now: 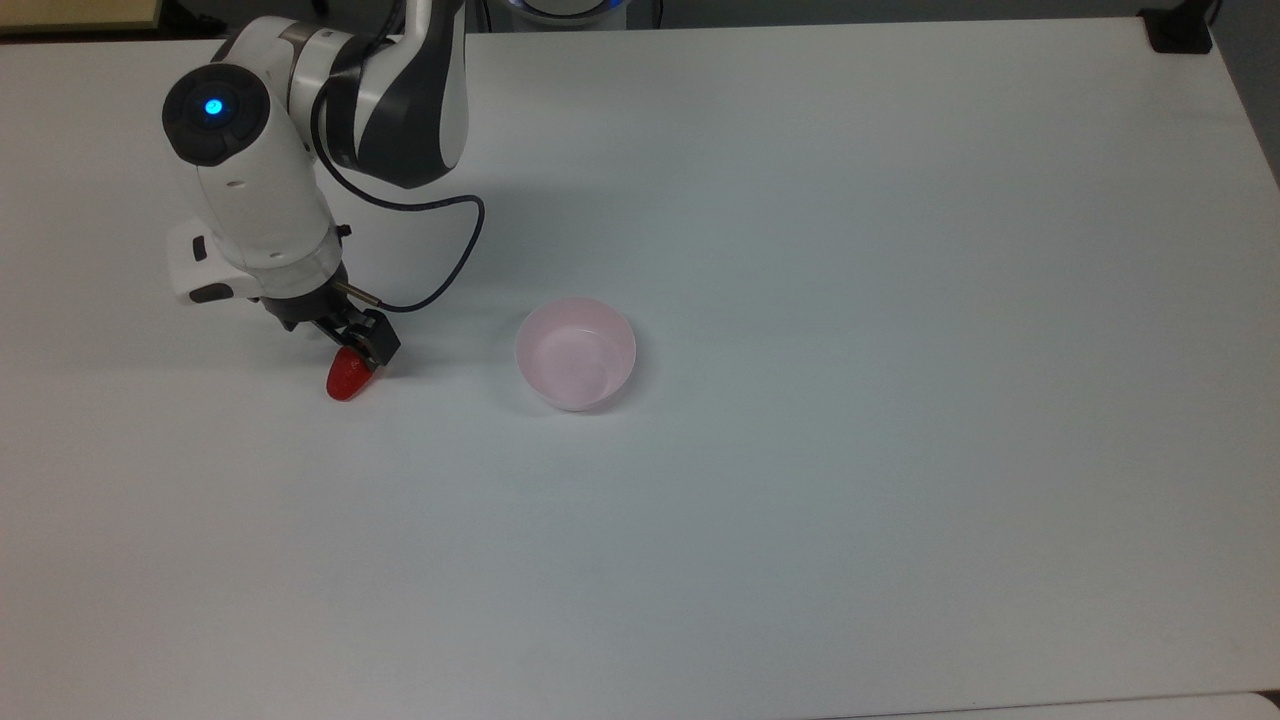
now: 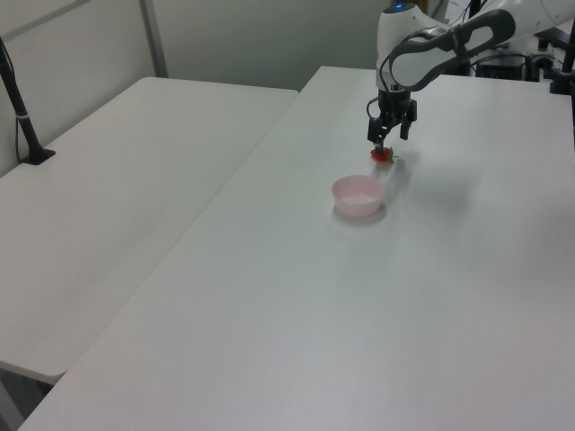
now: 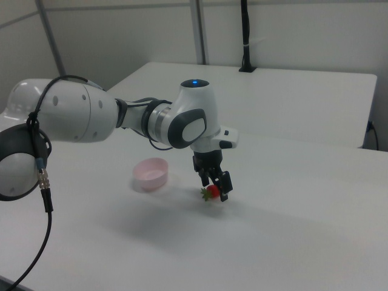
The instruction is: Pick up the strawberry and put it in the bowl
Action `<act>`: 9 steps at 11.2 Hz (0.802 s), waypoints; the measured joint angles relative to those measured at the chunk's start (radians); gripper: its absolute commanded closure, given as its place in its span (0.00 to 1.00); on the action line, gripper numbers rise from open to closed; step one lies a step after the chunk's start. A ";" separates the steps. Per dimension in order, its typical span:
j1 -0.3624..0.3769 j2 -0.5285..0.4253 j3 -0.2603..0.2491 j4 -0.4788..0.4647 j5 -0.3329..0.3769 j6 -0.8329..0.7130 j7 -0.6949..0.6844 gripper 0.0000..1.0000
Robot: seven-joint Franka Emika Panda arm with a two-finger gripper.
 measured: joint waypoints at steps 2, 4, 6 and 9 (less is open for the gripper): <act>0.001 0.004 0.001 0.000 0.027 0.008 0.045 0.22; 0.002 0.022 0.004 0.000 0.028 0.051 0.111 0.34; 0.002 0.037 0.004 0.000 0.029 0.062 0.143 0.51; 0.002 0.037 0.005 0.006 0.029 0.079 0.160 0.63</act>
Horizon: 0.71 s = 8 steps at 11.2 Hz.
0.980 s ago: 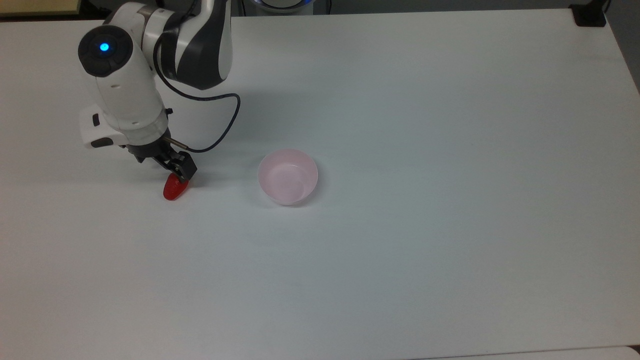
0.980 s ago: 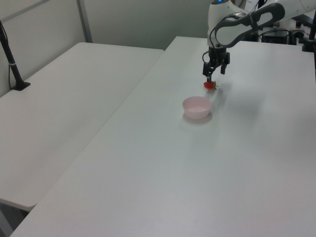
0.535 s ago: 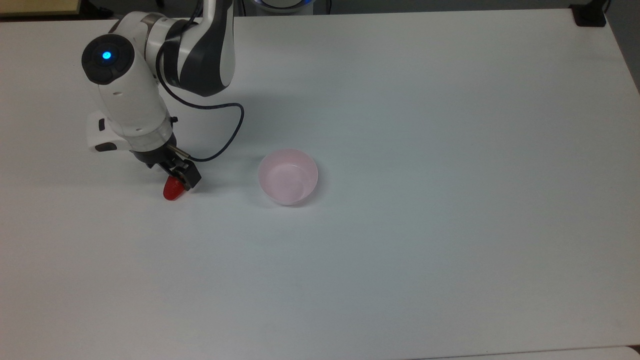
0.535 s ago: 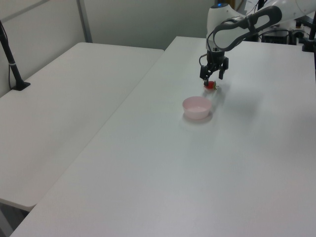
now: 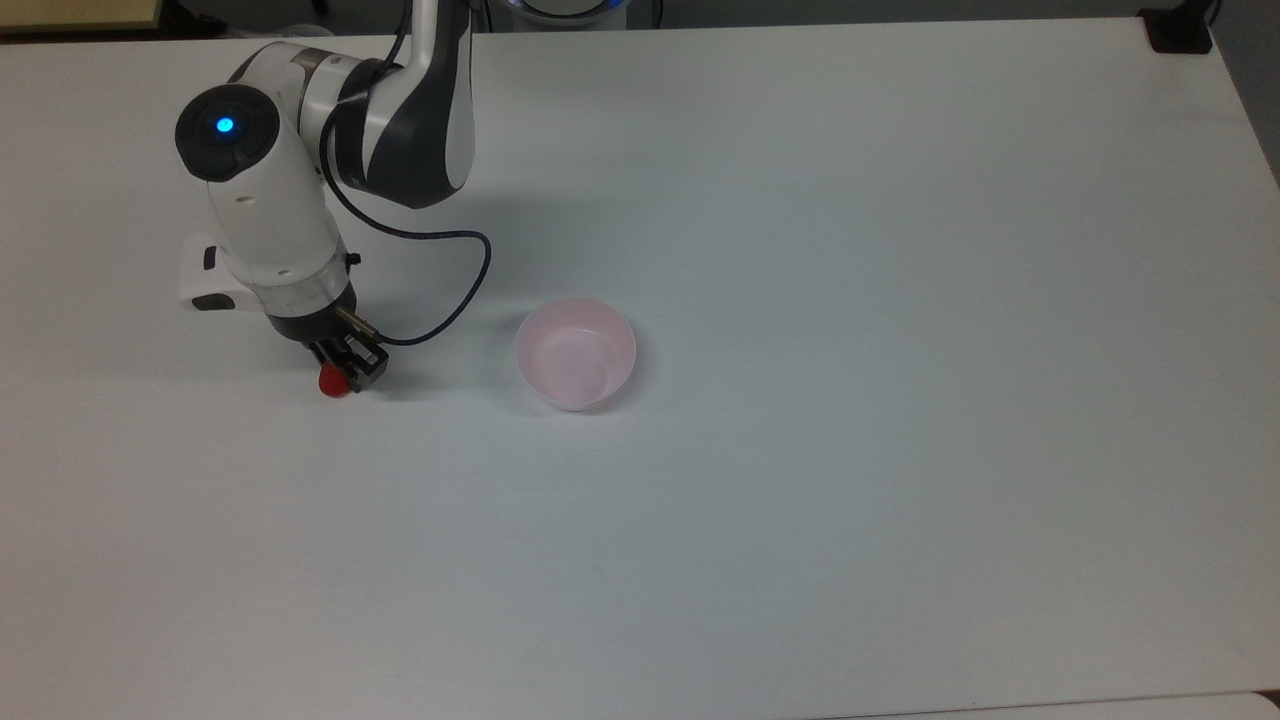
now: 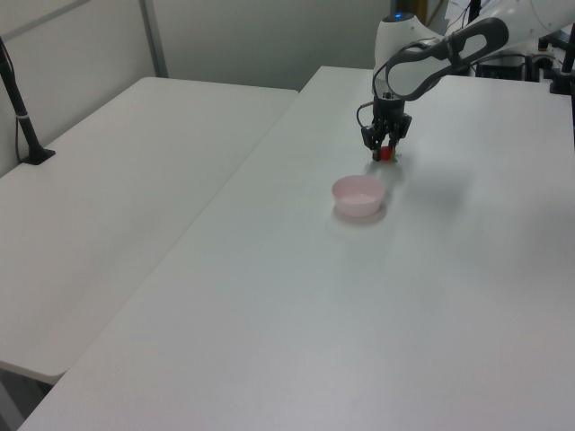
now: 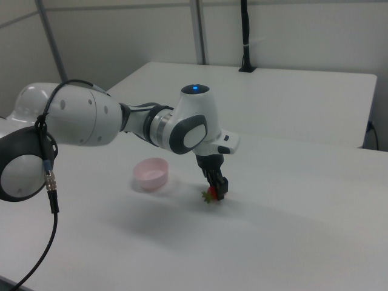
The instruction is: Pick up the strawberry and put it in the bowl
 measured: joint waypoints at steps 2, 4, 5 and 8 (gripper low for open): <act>0.000 0.000 0.000 0.001 0.000 0.003 0.000 0.63; 0.001 -0.003 0.001 0.003 0.000 0.003 0.000 0.62; 0.002 -0.010 0.009 0.004 0.000 0.003 0.000 0.62; 0.018 -0.062 0.048 0.006 0.000 -0.015 0.002 0.61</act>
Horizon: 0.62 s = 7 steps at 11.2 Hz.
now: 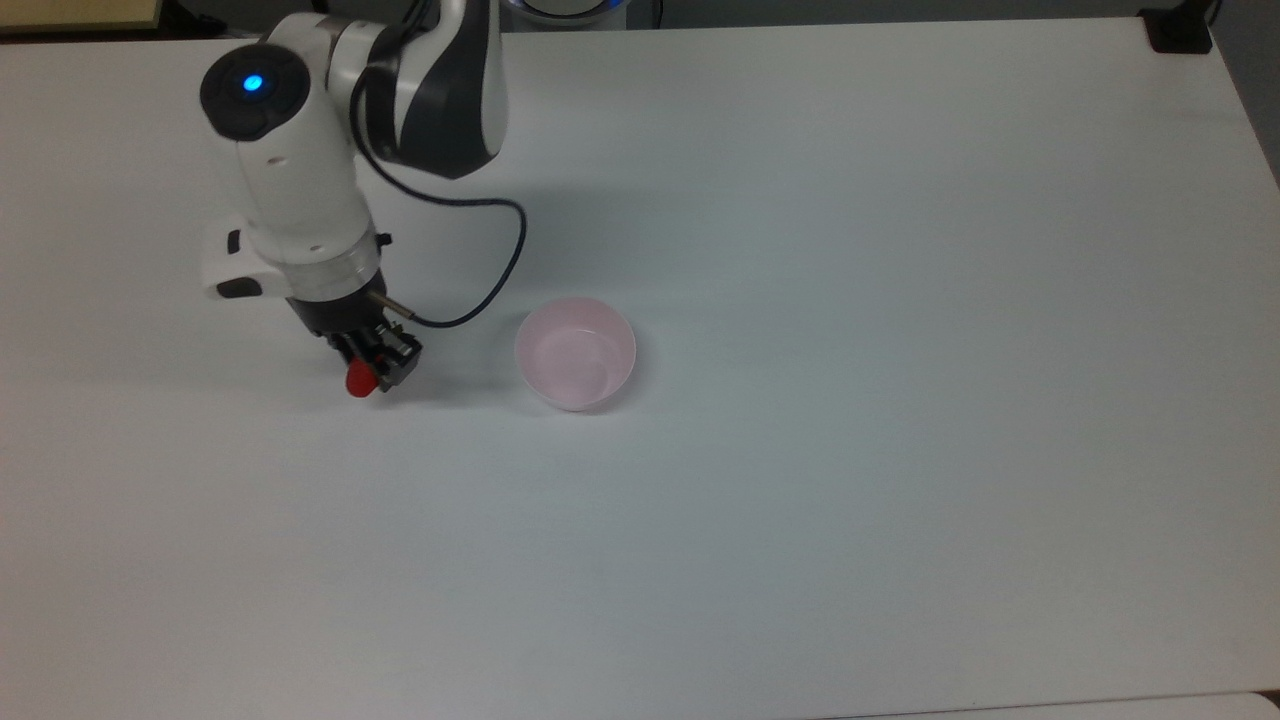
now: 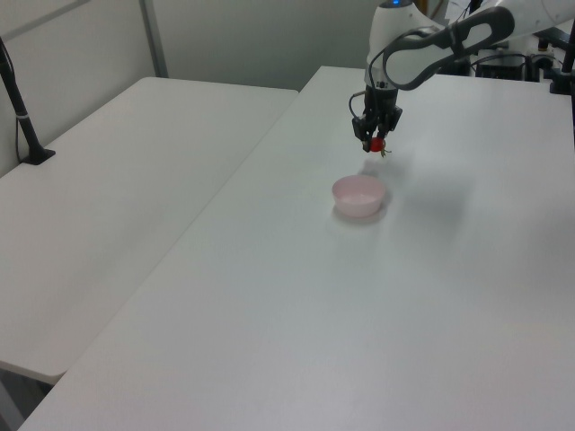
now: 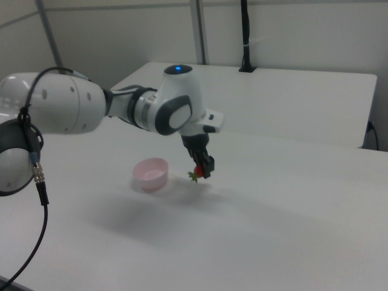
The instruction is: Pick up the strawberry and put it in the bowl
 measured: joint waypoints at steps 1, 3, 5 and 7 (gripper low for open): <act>0.016 -0.023 0.012 0.001 0.000 -0.023 0.001 0.61; 0.070 -0.062 0.019 0.001 0.000 -0.073 0.019 0.61; 0.130 -0.073 0.023 0.001 0.000 -0.114 0.025 0.60; 0.189 -0.072 0.024 0.000 0.000 -0.144 0.055 0.00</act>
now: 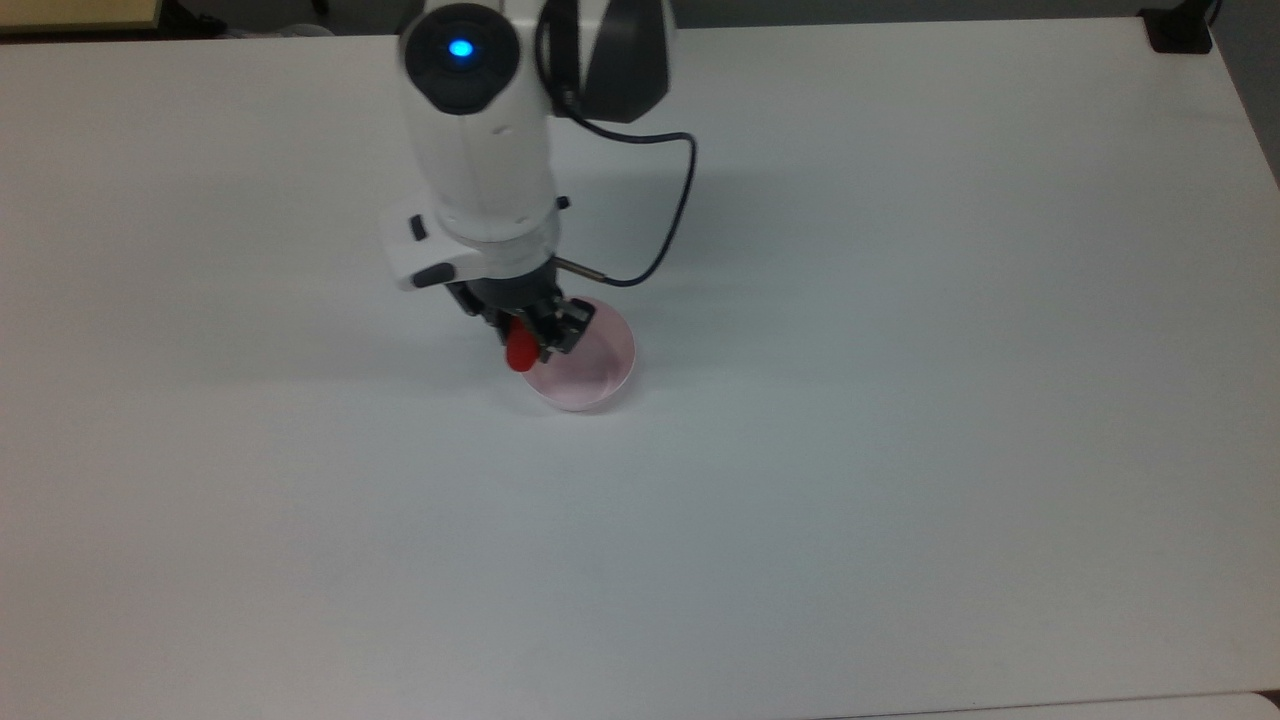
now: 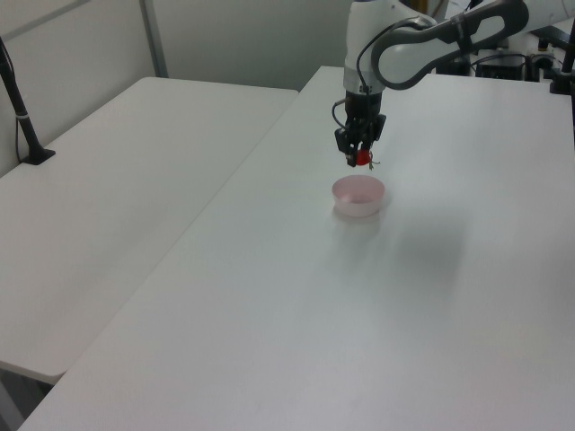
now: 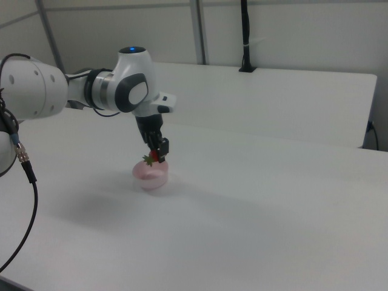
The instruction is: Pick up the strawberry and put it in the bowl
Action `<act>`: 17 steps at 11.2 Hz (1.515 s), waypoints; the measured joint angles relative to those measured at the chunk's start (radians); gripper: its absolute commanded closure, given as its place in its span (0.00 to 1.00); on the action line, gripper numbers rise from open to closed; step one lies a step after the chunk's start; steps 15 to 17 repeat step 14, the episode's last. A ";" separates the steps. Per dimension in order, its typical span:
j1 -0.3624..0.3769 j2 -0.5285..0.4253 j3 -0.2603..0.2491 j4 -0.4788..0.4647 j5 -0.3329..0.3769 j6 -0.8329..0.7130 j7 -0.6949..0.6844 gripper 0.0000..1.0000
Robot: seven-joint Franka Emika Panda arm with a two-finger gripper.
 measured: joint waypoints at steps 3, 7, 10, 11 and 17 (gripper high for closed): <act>0.054 0.000 0.001 0.000 -0.001 -0.043 0.008 0.00; 0.055 -0.075 -0.002 0.004 -0.006 -0.126 -0.060 0.00; 0.054 -0.199 -0.002 0.007 -0.014 -0.286 -0.176 0.00; 0.054 -0.242 -0.002 0.007 -0.030 -0.318 -0.201 0.00; 0.051 -0.349 -0.007 0.002 -0.060 -0.398 -0.217 0.00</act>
